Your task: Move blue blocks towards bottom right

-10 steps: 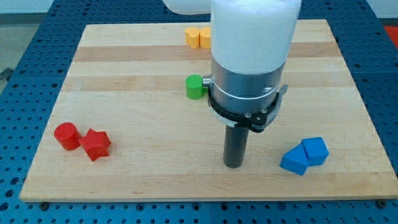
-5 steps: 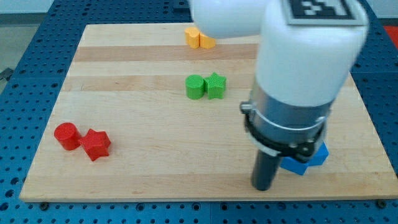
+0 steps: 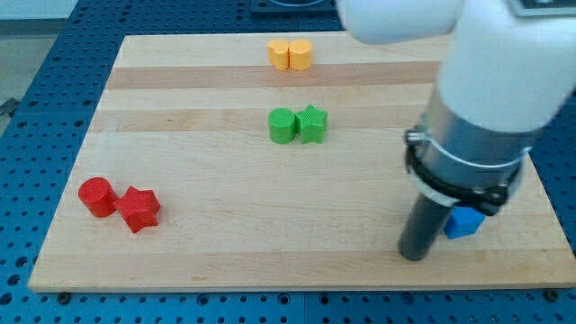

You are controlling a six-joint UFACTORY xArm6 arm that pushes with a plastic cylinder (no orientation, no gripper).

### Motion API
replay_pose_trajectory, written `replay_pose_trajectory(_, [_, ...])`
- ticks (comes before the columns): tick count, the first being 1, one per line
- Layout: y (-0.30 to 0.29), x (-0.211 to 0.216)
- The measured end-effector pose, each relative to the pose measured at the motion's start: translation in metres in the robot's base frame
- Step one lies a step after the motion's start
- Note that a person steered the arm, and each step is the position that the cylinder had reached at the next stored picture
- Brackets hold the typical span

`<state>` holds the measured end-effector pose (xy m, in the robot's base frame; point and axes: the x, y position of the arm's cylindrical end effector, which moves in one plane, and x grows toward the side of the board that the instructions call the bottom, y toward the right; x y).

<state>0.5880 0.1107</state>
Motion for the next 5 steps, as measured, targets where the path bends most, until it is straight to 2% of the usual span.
replay_pose_trajectory(2, [-0.007,-0.044])
replay_pose_trajectory(4, [0.038,-0.044])
replay_pose_trajectory(5, [0.030,-0.044])
